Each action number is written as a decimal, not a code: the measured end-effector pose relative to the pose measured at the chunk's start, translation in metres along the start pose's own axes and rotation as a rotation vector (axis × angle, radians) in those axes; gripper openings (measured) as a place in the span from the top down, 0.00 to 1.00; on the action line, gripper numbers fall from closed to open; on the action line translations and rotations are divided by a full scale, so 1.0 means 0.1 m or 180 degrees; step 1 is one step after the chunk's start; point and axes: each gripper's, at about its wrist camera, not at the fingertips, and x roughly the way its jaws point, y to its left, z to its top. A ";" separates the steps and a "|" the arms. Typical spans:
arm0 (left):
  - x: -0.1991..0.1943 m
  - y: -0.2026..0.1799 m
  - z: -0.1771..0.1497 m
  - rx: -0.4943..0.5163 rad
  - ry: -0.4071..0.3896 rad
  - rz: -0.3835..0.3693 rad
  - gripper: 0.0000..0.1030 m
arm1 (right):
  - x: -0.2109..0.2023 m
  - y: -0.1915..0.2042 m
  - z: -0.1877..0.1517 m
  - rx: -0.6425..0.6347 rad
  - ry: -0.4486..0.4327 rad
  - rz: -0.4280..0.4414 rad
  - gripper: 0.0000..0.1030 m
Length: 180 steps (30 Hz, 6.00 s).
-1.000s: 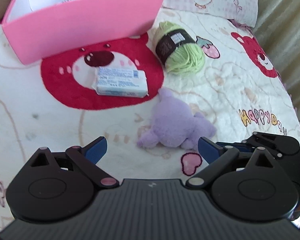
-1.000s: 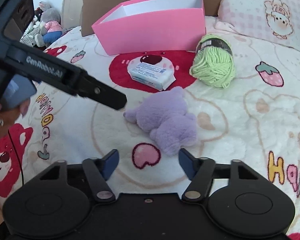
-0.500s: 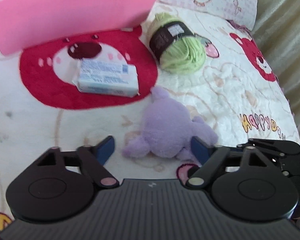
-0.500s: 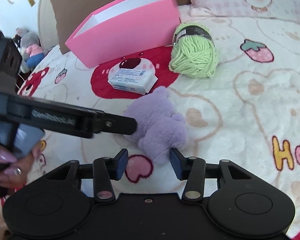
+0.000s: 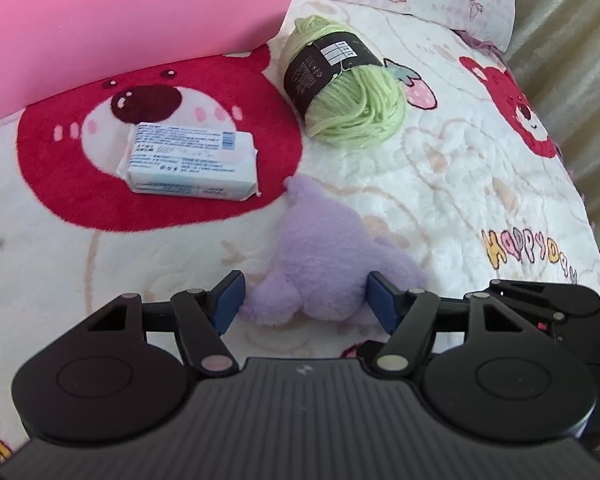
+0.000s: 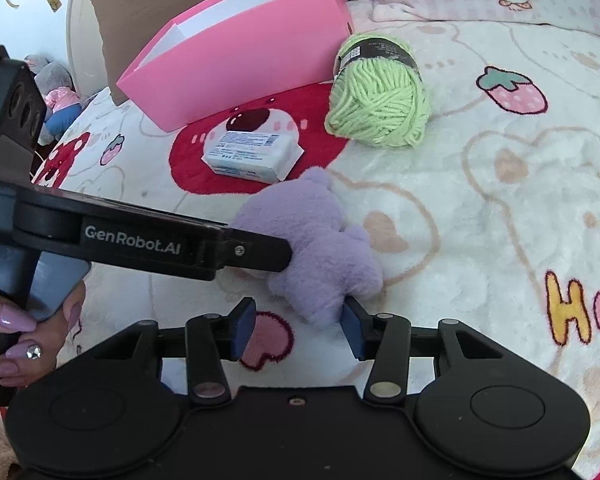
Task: Organize objects
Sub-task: 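Lower the open left gripper around the lavender plush toy, then close the left gripper on the lavender plush toy, then lift the plush toy with the left gripper and carry it over the pink box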
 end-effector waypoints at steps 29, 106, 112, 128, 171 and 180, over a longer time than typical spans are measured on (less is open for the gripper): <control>-0.50 0.30 -0.42 -0.0906 -0.0077 -0.0241 0.60 | 0.10 0.48 -0.01 -0.1050 -0.0092 -0.0239 0.61; -0.38 0.64 -0.48 -0.1227 -0.0236 -0.0168 0.65 | 0.50 0.67 0.16 -0.0165 0.0168 -0.0268 0.10; -0.39 0.58 -0.47 -0.0865 -0.0513 -0.0150 0.64 | 0.48 0.63 0.11 -0.0053 -0.0003 -0.0248 0.11; -0.44 0.51 -0.47 -0.0740 -0.0429 -0.0204 0.65 | 0.40 0.73 0.03 -0.0470 -0.0089 -0.0284 0.17; -1.65 0.14 -0.22 -0.0777 -0.0934 -0.0265 0.59 | -0.62 1.26 0.68 -0.1279 -0.0340 -0.0090 0.17; -1.90 0.19 -0.09 -0.0838 -0.1010 -0.0286 0.59 | -0.78 1.41 0.85 -0.1422 -0.0437 -0.0012 0.17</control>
